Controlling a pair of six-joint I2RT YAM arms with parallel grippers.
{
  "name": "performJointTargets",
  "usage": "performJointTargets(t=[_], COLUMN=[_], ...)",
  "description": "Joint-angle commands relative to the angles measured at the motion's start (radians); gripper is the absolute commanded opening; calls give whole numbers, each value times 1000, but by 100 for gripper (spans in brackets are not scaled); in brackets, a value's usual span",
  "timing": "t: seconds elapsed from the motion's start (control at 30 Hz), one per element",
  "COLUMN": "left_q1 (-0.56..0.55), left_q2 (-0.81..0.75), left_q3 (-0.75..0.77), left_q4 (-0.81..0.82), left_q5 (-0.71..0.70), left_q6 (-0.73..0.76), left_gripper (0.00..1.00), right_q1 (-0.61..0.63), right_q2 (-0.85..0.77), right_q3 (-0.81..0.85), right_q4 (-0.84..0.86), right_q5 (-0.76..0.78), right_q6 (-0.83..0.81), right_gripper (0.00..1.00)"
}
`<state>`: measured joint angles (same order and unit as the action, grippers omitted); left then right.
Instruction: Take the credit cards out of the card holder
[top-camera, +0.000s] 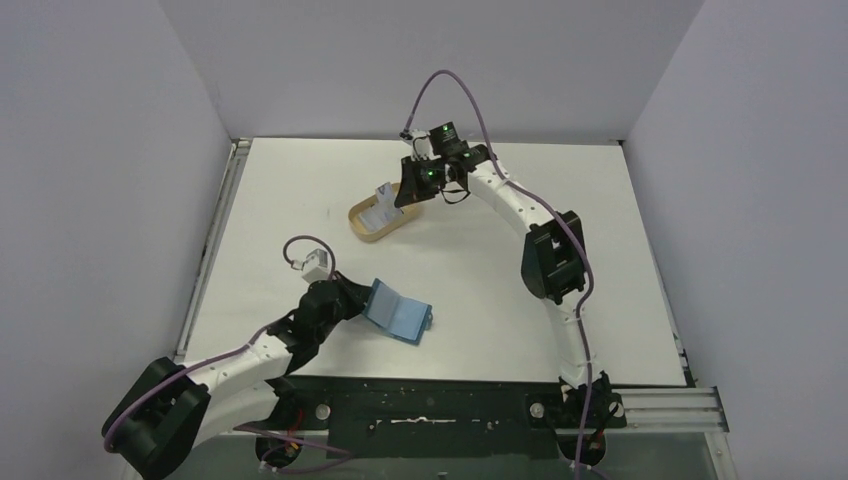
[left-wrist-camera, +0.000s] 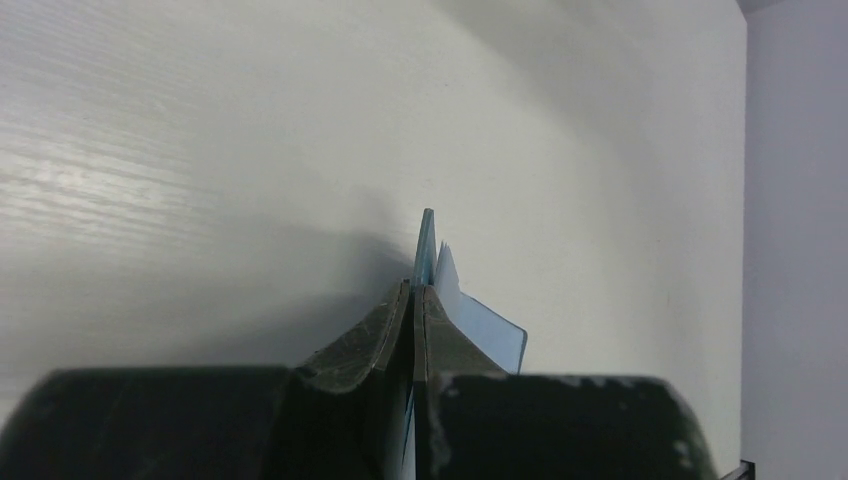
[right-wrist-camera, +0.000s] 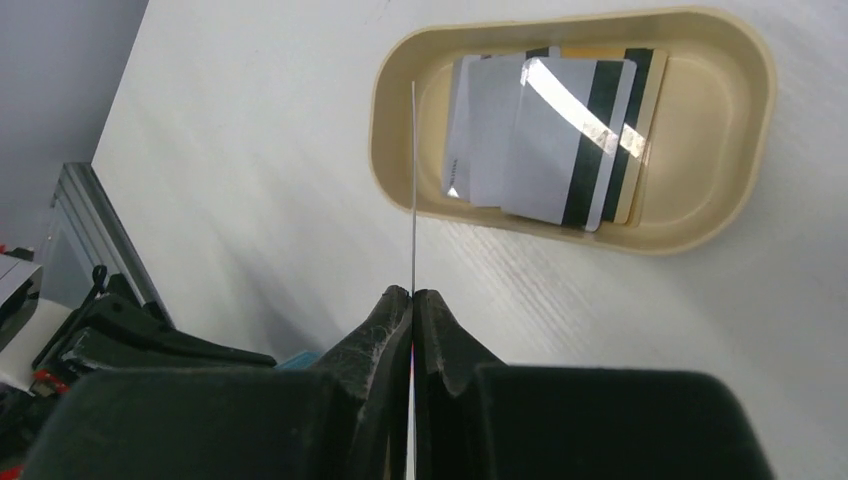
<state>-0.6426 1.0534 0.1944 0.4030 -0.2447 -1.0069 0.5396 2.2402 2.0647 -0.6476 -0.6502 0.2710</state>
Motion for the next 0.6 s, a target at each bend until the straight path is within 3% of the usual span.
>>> performJointTargets(t=[0.0,0.33,0.57], left_q1=[7,11,15], left_q2=[-55,-57,-14], left_q3=[18,2,44], left_q4=[-153,-168,-170], left_q5=[-57,-61,-56], left_q6=[39,35,70], left_gripper=[0,0,0], right_q1=[-34,-73,-81], right_q2=[91,263,307], right_q3=[160,338,371], right_q4=[-73,-37,-13], right_q5=[-34,-60,-78], right_q6=[-36,12,27], right_gripper=[0,0,0])
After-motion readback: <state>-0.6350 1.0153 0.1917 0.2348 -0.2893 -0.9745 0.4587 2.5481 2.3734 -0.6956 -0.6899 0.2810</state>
